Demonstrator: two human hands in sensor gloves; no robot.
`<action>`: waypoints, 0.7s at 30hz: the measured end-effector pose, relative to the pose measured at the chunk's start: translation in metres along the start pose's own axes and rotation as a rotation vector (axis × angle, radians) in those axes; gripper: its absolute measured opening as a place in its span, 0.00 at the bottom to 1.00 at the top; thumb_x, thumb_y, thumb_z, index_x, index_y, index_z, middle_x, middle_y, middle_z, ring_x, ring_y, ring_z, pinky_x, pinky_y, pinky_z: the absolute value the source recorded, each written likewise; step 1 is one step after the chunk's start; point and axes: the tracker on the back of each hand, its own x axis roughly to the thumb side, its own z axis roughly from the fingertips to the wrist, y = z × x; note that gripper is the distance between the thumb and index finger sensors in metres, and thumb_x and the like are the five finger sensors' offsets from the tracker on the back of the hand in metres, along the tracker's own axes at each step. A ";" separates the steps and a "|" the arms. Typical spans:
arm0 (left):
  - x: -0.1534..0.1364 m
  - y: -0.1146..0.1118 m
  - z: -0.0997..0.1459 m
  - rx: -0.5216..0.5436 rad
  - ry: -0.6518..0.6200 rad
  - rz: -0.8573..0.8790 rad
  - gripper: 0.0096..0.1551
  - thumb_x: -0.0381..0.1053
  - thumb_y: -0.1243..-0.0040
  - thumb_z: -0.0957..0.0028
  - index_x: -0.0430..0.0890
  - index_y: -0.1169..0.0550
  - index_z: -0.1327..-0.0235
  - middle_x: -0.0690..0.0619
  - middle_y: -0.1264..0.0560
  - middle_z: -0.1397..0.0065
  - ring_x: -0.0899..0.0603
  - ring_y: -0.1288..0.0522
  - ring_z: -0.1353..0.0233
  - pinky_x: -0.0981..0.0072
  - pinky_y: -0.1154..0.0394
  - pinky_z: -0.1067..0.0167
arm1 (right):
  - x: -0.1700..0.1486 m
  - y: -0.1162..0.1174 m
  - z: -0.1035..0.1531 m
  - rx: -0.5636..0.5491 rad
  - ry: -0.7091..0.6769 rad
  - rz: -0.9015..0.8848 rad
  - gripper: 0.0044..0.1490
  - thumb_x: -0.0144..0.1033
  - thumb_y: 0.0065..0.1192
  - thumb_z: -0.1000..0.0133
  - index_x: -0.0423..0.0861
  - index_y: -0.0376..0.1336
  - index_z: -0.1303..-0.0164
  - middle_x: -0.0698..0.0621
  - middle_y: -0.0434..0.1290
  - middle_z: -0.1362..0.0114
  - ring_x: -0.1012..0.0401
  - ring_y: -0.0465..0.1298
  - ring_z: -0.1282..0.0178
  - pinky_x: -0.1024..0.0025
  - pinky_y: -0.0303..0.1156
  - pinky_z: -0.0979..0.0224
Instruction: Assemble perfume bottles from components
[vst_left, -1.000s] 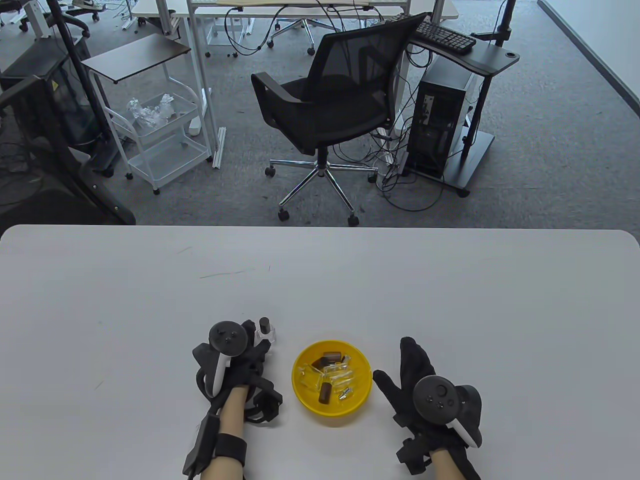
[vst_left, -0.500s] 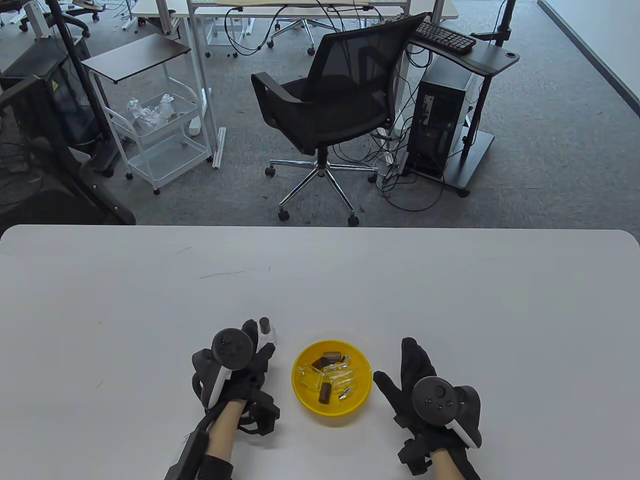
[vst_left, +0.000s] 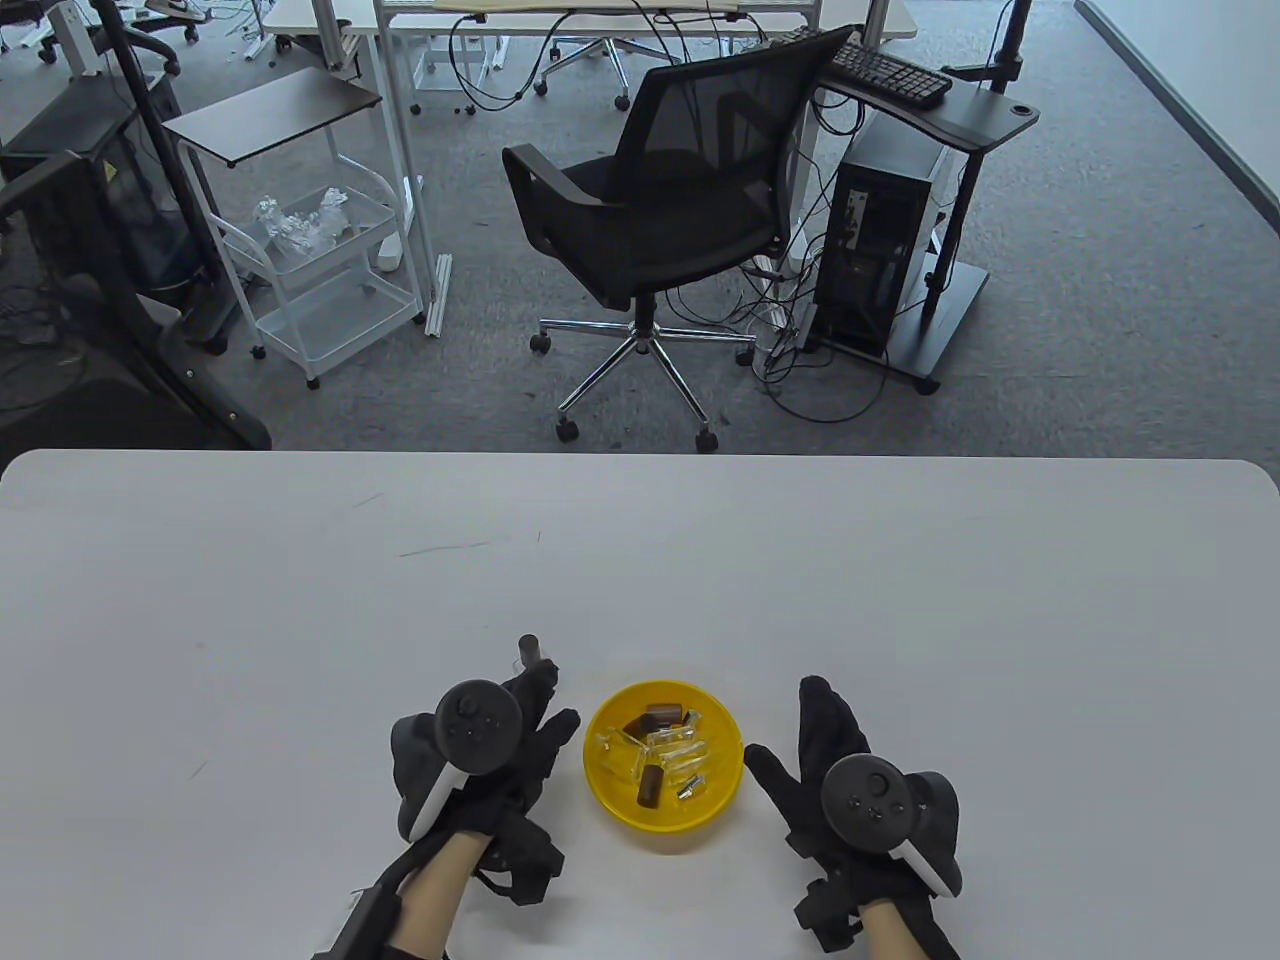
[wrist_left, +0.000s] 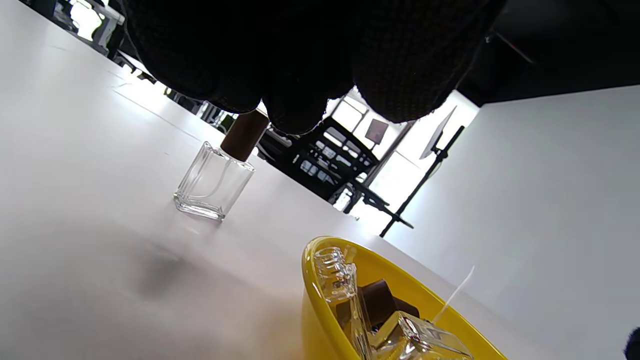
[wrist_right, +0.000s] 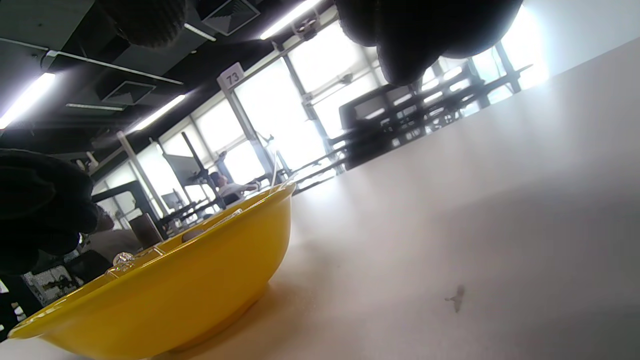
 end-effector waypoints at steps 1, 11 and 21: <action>0.004 -0.002 0.001 -0.010 -0.021 -0.015 0.35 0.57 0.36 0.46 0.50 0.29 0.24 0.48 0.24 0.27 0.36 0.29 0.27 0.50 0.27 0.34 | 0.000 0.000 0.000 0.002 -0.001 0.001 0.55 0.57 0.49 0.33 0.31 0.34 0.17 0.28 0.49 0.17 0.32 0.62 0.24 0.35 0.60 0.28; 0.031 -0.023 0.004 -0.075 -0.147 -0.143 0.32 0.57 0.35 0.46 0.52 0.25 0.28 0.50 0.21 0.29 0.36 0.28 0.27 0.50 0.27 0.33 | 0.001 0.002 0.000 0.017 0.000 -0.001 0.54 0.57 0.49 0.33 0.31 0.35 0.16 0.28 0.50 0.17 0.32 0.62 0.24 0.35 0.60 0.28; 0.061 -0.056 0.004 -0.124 -0.248 -0.311 0.32 0.57 0.33 0.48 0.53 0.24 0.29 0.50 0.22 0.28 0.36 0.31 0.25 0.49 0.30 0.31 | 0.003 0.003 -0.001 0.035 -0.007 0.000 0.55 0.57 0.49 0.33 0.31 0.35 0.16 0.28 0.50 0.17 0.32 0.62 0.24 0.35 0.61 0.29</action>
